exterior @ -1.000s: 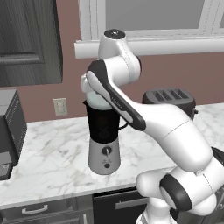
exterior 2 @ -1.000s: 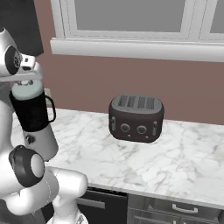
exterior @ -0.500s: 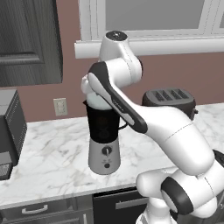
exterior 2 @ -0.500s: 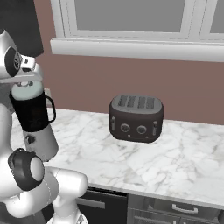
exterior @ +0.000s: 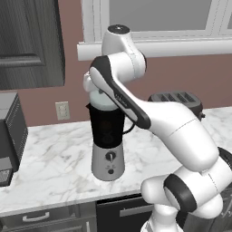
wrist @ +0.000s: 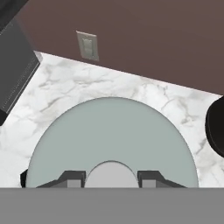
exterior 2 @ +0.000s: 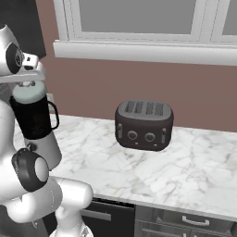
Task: Open the blender lid, put the tangerine in the blender, close the lid, and start the blender.
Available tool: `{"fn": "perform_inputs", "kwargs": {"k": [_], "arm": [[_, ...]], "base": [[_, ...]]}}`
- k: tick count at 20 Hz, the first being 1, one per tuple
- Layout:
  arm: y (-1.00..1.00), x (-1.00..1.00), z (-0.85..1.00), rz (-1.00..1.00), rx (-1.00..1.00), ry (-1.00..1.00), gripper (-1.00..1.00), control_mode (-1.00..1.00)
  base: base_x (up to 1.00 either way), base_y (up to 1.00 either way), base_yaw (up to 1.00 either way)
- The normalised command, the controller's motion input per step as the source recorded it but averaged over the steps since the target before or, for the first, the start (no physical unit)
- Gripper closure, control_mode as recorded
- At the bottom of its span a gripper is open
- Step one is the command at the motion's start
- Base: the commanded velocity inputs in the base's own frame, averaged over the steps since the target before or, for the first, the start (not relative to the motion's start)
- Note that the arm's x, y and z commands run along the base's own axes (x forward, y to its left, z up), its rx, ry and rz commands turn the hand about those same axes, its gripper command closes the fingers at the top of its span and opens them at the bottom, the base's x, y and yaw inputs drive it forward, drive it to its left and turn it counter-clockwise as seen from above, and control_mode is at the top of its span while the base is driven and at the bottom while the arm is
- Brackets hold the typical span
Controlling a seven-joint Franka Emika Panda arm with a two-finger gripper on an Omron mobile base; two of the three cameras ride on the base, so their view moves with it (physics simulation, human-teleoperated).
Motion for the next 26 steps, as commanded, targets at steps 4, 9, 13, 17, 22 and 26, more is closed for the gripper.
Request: {"fn": "perform_inputs", "kwargs": {"k": [4,9,13,17,22,26], "arm": [[0.0,-0.47,0.0,0.0,0.0,0.0,1.0,-1.0],[0.0,-0.18,0.0,0.0,0.0,0.0,1.0,-1.0],[0.0,-0.03,-0.08,0.0,0.0,0.0,1.0,-1.0],[0.0,0.0,-0.23,0.0,0.0,0.0,1.0,-1.0],[0.0,0.0,-0.31,0.0,0.0,0.01,1.0,-1.0],[0.0,0.0,-0.33,0.0,0.0,0.0,1.0,-1.0]], "base": [[0.0,0.0,0.0],[0.0,0.0,0.0],[0.0,0.0,0.0],[0.0,0.0,0.0],[0.0,0.0,0.0],[0.0,0.0,0.0]]}}
